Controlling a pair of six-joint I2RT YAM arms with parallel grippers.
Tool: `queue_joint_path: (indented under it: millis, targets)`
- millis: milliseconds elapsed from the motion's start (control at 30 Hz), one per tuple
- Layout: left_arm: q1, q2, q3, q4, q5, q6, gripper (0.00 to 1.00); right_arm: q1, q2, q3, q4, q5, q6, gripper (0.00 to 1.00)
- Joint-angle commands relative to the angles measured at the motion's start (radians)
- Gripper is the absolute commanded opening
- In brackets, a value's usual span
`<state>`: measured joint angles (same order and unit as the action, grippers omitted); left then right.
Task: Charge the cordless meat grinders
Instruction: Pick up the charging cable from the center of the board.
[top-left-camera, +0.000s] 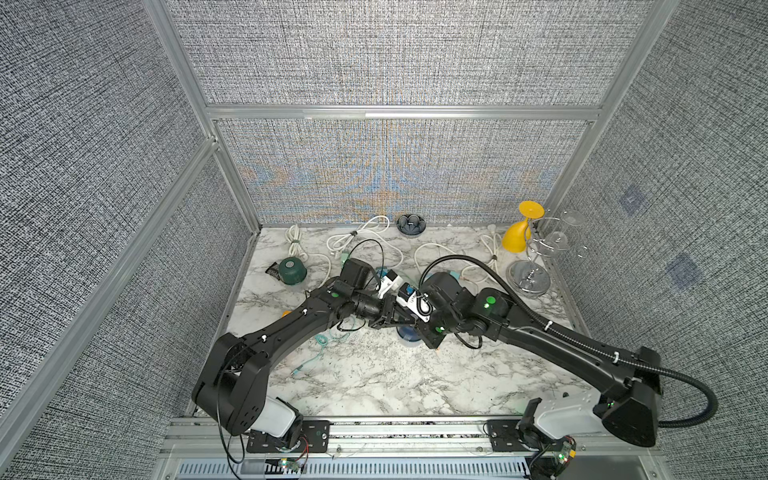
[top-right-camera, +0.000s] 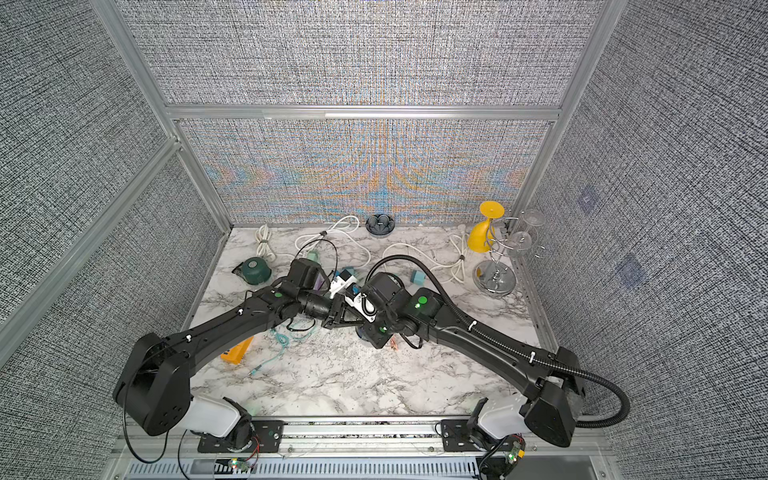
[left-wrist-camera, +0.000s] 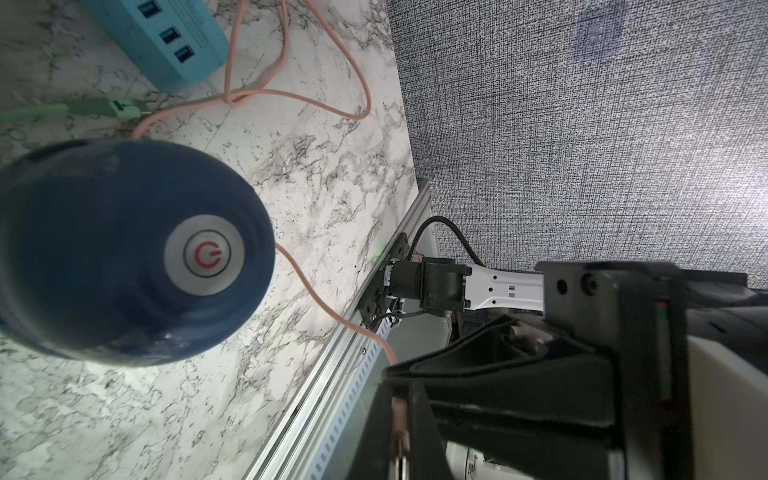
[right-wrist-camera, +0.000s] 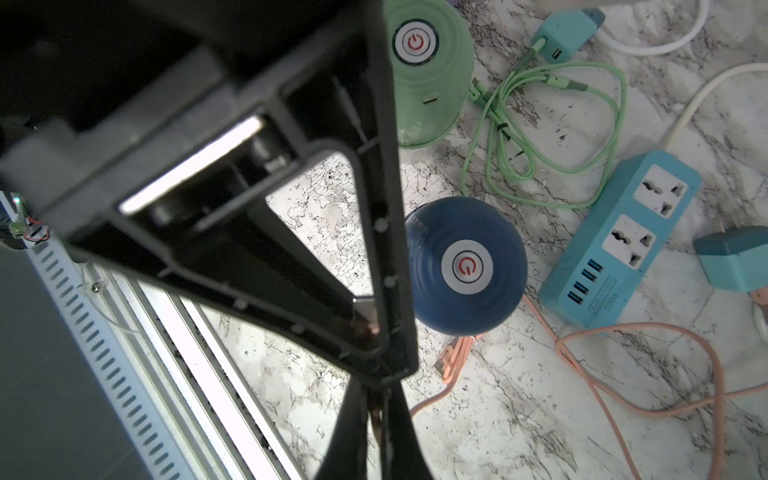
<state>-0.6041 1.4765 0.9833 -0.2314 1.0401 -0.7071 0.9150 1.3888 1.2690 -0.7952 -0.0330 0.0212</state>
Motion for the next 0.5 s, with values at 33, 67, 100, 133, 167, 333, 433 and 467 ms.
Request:
queue_joint_path:
  millis: [33, 67, 100, 133, 167, 333, 433, 467]
  targets:
    - [0.007, -0.018, -0.001, -0.014, 0.004, -0.003, 0.61, -0.002, -0.013, -0.008, -0.007, 0.040, 0.002, 0.00]
    - [0.014, -0.025, -0.003, -0.020, -0.008, -0.005, 0.66, -0.004, -0.018, -0.014, -0.016, 0.049, 0.004, 0.00]
    - [0.024, -0.032, -0.004, -0.032, -0.023, -0.003, 0.68, -0.007, -0.027, -0.029, -0.024, 0.058, 0.008, 0.00]
    - [0.034, -0.043, -0.010, -0.041, -0.040, -0.003, 0.69, -0.014, -0.039, -0.047, -0.032, 0.067, 0.014, 0.00]
    - [0.043, -0.053, -0.016, -0.048, -0.058, -0.003, 0.69, -0.022, -0.051, -0.064, -0.039, 0.076, 0.025, 0.00]
    - [0.041, -0.118, -0.047, -0.168, -0.287, 0.105, 0.72, -0.104, -0.126, -0.182, -0.051, 0.110, 0.103, 0.00]
    - [-0.027, -0.143, -0.116, -0.165, -0.455, 0.181, 0.72, -0.147, -0.139, -0.218, -0.029, 0.134, 0.146, 0.00]
    - [-0.064, -0.150, -0.134, -0.156, -0.521, 0.197, 0.73, -0.168, -0.128, -0.213, -0.035, 0.133, 0.167, 0.00]
